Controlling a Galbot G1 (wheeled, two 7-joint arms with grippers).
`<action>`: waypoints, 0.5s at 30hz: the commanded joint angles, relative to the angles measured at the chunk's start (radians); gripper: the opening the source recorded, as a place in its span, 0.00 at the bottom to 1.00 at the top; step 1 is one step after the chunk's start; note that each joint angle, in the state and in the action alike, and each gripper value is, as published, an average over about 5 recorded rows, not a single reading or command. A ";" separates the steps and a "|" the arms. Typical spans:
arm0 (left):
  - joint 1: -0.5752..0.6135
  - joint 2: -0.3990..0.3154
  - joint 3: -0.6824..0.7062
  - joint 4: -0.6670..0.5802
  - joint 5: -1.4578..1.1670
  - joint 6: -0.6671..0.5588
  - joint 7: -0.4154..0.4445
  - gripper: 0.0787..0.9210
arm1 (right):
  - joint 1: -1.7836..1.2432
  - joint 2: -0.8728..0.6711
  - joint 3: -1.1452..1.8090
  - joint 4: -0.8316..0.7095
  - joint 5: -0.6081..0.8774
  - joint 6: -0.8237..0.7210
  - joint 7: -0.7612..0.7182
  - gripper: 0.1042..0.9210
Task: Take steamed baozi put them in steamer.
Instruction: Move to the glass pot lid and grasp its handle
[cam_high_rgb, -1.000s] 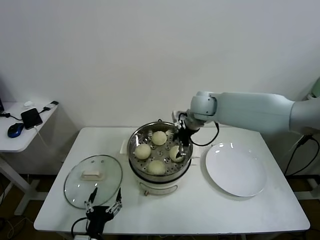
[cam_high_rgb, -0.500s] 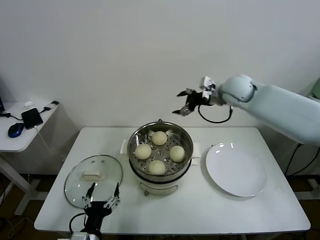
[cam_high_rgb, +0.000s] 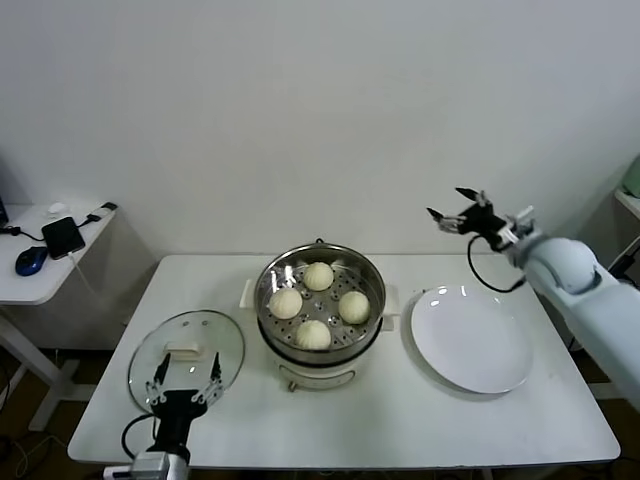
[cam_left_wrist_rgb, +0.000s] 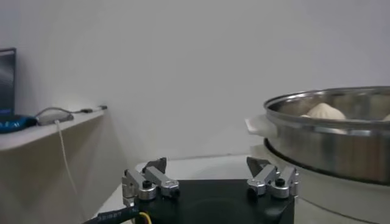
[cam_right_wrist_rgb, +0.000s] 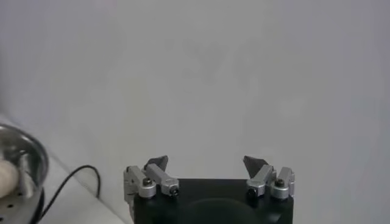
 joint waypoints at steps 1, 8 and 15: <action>-0.014 0.057 -0.002 0.036 0.287 -0.011 -0.148 0.88 | -0.779 0.222 0.677 0.073 -0.097 0.269 0.053 0.88; -0.008 0.074 -0.023 0.062 0.521 -0.018 -0.174 0.88 | -0.850 0.387 0.613 0.043 -0.164 0.342 0.049 0.88; -0.022 0.115 -0.033 0.140 0.790 -0.010 -0.262 0.88 | -0.861 0.479 0.569 0.026 -0.230 0.354 0.055 0.88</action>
